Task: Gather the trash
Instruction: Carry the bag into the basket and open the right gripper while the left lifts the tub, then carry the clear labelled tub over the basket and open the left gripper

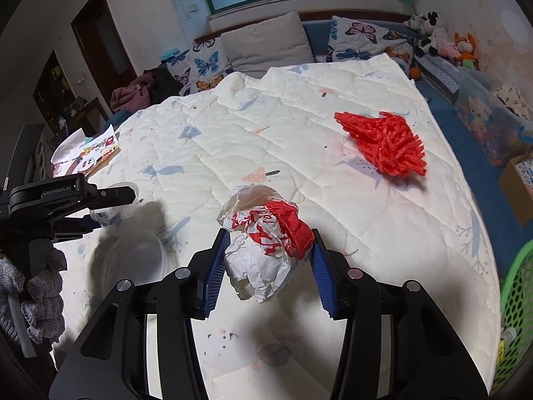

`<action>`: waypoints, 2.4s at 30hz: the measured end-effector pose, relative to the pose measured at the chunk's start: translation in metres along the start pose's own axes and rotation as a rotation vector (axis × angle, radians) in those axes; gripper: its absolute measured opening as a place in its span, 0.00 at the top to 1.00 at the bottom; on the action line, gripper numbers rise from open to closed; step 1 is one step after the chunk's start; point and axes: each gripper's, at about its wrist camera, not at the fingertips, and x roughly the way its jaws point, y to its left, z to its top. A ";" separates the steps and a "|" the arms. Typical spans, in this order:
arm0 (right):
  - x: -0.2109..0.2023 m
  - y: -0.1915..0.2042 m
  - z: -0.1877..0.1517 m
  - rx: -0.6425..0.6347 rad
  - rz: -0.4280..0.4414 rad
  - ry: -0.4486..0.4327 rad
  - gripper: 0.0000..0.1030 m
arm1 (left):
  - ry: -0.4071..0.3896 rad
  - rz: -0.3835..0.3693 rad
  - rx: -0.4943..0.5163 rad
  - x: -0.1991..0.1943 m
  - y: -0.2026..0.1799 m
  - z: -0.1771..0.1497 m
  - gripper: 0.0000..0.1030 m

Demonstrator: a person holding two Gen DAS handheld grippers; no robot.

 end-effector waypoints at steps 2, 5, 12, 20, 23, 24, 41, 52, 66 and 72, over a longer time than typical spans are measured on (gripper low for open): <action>-0.006 -0.001 -0.003 0.004 -0.001 -0.006 0.53 | -0.009 -0.003 0.016 -0.005 -0.002 -0.001 0.39; -0.015 -0.003 -0.006 0.009 -0.004 -0.012 0.53 | -0.024 -0.011 0.047 -0.016 -0.008 -0.005 0.39; -0.046 -0.012 -0.020 0.036 -0.017 -0.043 0.53 | -0.044 -0.046 0.138 -0.042 -0.034 -0.022 0.39; -0.088 -0.033 -0.042 0.076 -0.053 -0.087 0.53 | -0.037 -0.085 0.246 -0.057 -0.071 -0.049 0.39; -0.103 -0.044 -0.053 0.102 -0.072 -0.101 0.53 | -0.030 -0.102 0.288 -0.059 -0.088 -0.060 0.39; -0.108 -0.048 -0.056 0.110 -0.079 -0.104 0.53 | -0.027 -0.108 0.305 -0.059 -0.095 -0.063 0.39; -0.181 -0.158 -0.114 0.270 -0.309 -0.129 0.52 | 0.050 -0.202 0.488 -0.041 -0.194 -0.121 0.39; -0.204 -0.217 -0.140 0.366 -0.412 -0.129 0.51 | 0.105 -0.236 0.608 -0.027 -0.257 -0.160 0.39; -0.227 -0.251 -0.160 0.424 -0.451 -0.154 0.41 | 0.194 -0.249 0.737 0.007 -0.321 -0.212 0.39; -0.245 -0.249 -0.168 0.431 -0.440 -0.185 0.40 | 0.234 -0.241 0.780 0.028 -0.341 -0.234 0.39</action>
